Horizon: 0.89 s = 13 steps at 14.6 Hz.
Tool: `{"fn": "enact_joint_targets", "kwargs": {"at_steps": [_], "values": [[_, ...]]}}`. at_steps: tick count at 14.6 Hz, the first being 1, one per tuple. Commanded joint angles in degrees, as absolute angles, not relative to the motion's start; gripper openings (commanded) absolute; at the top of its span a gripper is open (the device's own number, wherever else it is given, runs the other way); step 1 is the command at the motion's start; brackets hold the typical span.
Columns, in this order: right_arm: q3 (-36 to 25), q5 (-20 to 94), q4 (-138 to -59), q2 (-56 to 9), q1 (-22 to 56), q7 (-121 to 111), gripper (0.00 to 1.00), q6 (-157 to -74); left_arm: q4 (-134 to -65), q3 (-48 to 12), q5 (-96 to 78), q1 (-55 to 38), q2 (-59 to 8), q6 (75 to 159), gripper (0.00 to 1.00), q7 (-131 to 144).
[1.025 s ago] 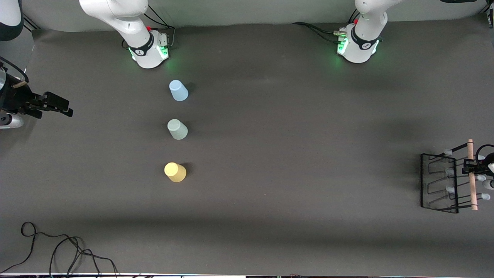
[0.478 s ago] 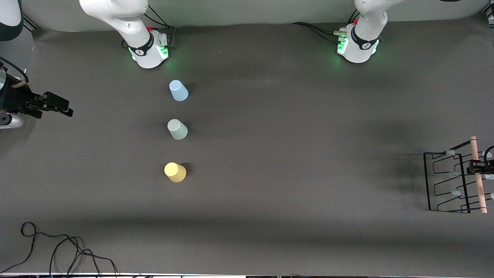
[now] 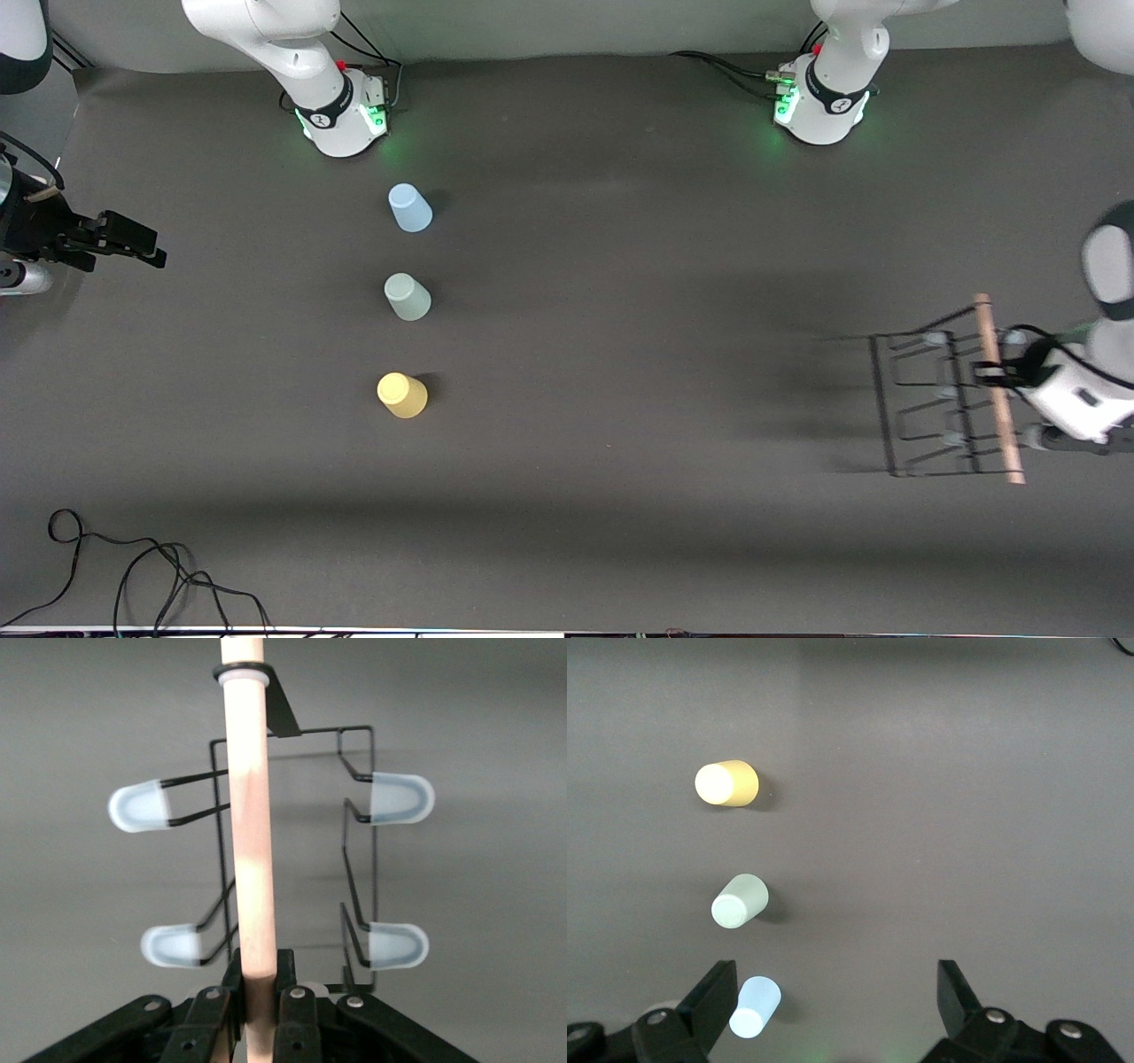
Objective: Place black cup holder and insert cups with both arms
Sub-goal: 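Lift the wire holder with the left gripper and lower it mid-table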
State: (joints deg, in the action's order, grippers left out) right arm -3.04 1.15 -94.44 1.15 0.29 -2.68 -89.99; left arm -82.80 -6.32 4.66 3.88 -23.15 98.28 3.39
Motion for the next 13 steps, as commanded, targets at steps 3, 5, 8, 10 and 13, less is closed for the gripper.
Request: {"fn": "enact_joint_targets", "kwargs": {"at_steps": [3,5,8,10,13], "values": [[-3.25,0.26,-94.92,1.76,0.53,-2.99,1.00,-90.62,-88.77,-6.06,2.38,-8.41,-18.45,97.82,0.00,20.70],[-3.25,0.26,-94.92,1.84,0.53,-2.99,1.00,-90.53,-88.68,-6.06,2.20,-14.56,-19.16,98.87,0.00,27.22],[-3.25,0.26,-94.92,1.85,0.53,-2.99,1.00,-90.44,-88.42,-6.06,2.37,-22.56,-21.70,100.27,0.00,35.05],[-3.25,0.26,-94.92,1.85,0.53,-2.99,1.00,-90.44,-88.50,-6.06,2.37,-26.61,-22.93,103.95,0.00,39.44],[-3.25,0.35,-94.92,1.93,0.53,-2.37,1.00,-90.18,-88.68,-5.98,2.37,-31.45,-24.08,108.79,0.00,41.13]]}}
